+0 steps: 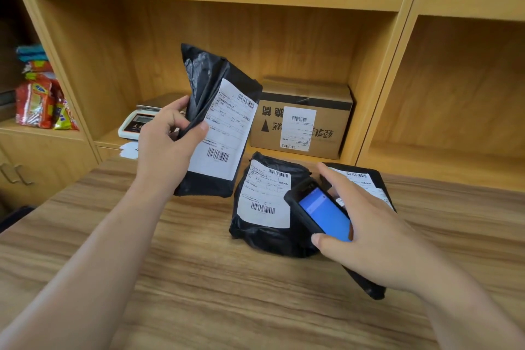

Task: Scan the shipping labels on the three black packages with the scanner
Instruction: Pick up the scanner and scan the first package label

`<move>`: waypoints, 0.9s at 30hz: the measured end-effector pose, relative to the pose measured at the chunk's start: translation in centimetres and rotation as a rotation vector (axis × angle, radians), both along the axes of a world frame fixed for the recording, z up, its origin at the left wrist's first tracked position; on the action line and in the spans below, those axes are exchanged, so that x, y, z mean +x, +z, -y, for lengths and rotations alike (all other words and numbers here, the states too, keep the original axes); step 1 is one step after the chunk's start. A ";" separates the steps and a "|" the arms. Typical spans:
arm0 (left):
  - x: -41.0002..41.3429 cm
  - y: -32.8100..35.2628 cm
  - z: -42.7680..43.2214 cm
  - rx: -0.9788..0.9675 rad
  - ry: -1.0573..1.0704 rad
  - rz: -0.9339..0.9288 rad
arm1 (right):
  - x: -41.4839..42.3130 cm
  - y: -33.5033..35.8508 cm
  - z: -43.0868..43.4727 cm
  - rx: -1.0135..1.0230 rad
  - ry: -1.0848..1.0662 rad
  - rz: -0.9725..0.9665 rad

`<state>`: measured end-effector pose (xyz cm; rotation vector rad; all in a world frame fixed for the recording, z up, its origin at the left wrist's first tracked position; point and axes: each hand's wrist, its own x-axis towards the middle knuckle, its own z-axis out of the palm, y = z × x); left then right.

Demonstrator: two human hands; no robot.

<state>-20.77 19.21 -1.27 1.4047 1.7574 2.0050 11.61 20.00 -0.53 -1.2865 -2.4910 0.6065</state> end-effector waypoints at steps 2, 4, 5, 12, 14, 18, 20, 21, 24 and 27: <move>-0.6 -0.2 -0.1 -0.030 -0.004 0.039 | 0.0 0.0 -0.1 0.017 -0.013 -0.026; -1.5 -0.4 -0.3 -0.097 0.011 0.008 | 0.0 0.0 -0.1 0.036 -0.027 -0.065; -1.9 -0.5 -0.4 -0.146 0.029 -0.019 | 0.1 0.0 -0.1 0.043 -0.036 -0.084; -3.4 -2.2 -0.9 -0.393 0.062 0.037 | 0.3 0.1 -0.4 0.081 -0.081 -0.113; -3.5 -2.5 -1.0 -0.437 0.048 0.076 | 0.3 0.2 -0.4 0.084 -0.091 -0.121; -4.0 -3.4 -1.3 -0.494 0.013 0.121 | 0.5 0.5 -0.3 0.075 -0.101 -0.144; -4.3 -3.9 -1.4 -0.532 -0.001 0.137 | 0.6 0.6 -0.3 0.074 -0.105 -0.149; -4.5 -4.1 -1.4 -0.550 -0.005 0.138 | 0.6 0.6 -0.3 0.073 -0.108 -0.151; -4.9 -4.5 -1.4 -0.617 -0.001 0.126 | 0.7 0.7 -0.4 0.071 -0.124 -0.159; -4.8 -4.8 -1.3 -0.681 -0.005 0.116 | 0.9 0.7 -0.6 0.066 -0.135 -0.176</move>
